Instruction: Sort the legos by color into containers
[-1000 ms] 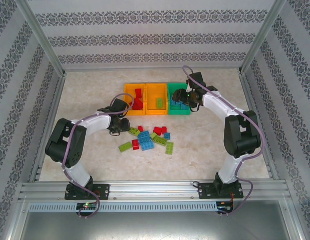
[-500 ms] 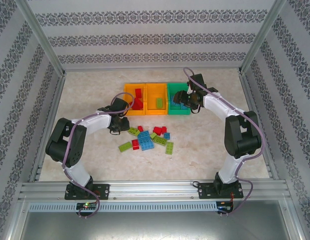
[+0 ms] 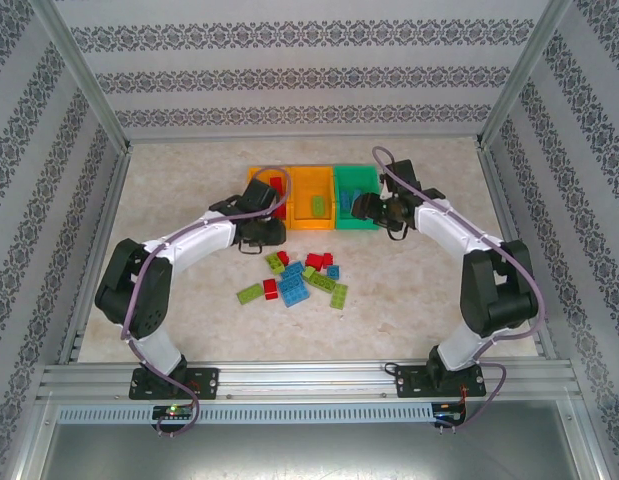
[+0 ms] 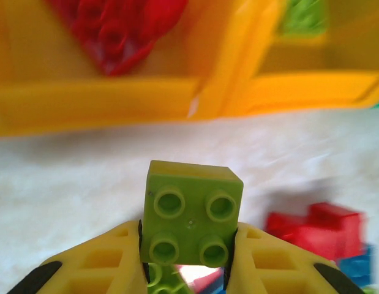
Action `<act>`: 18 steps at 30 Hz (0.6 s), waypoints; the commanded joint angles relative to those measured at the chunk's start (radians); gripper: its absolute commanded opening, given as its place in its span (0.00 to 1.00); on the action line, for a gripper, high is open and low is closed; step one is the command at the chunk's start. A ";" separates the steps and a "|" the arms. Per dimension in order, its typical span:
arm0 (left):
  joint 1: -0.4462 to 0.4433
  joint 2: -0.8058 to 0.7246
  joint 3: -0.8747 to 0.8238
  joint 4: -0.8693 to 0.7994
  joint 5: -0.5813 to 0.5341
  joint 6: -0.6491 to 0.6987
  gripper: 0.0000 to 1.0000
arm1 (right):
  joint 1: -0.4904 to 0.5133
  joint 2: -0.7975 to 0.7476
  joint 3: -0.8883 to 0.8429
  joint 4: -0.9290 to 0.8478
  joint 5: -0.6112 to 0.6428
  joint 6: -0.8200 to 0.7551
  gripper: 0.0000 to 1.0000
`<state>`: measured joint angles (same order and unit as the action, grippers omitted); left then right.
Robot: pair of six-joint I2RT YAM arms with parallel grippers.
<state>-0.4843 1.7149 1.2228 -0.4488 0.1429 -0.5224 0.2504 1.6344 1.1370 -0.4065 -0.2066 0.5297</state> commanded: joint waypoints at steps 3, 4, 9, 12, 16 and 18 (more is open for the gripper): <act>-0.007 0.076 0.149 -0.018 0.060 0.050 0.21 | 0.011 -0.074 -0.088 0.008 0.012 -0.062 0.67; -0.008 0.096 0.182 -0.021 0.072 0.059 0.21 | 0.020 -0.085 -0.108 0.010 0.015 -0.064 0.67; -0.010 0.209 0.336 -0.034 0.131 0.098 0.21 | 0.045 -0.122 -0.187 0.040 0.010 -0.040 0.68; -0.010 0.293 0.451 -0.075 0.141 0.122 0.21 | 0.063 -0.138 -0.219 0.067 -0.011 -0.025 0.67; -0.004 0.417 0.609 -0.146 0.143 0.136 0.23 | 0.124 -0.154 -0.239 0.067 -0.001 -0.054 0.68; -0.002 0.460 0.656 -0.163 0.138 0.127 0.30 | 0.165 -0.161 -0.249 0.074 0.007 -0.074 0.70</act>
<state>-0.4843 2.1365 1.8126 -0.5304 0.2699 -0.4217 0.3725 1.5070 0.9073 -0.3576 -0.2031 0.4896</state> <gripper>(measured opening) 0.304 0.693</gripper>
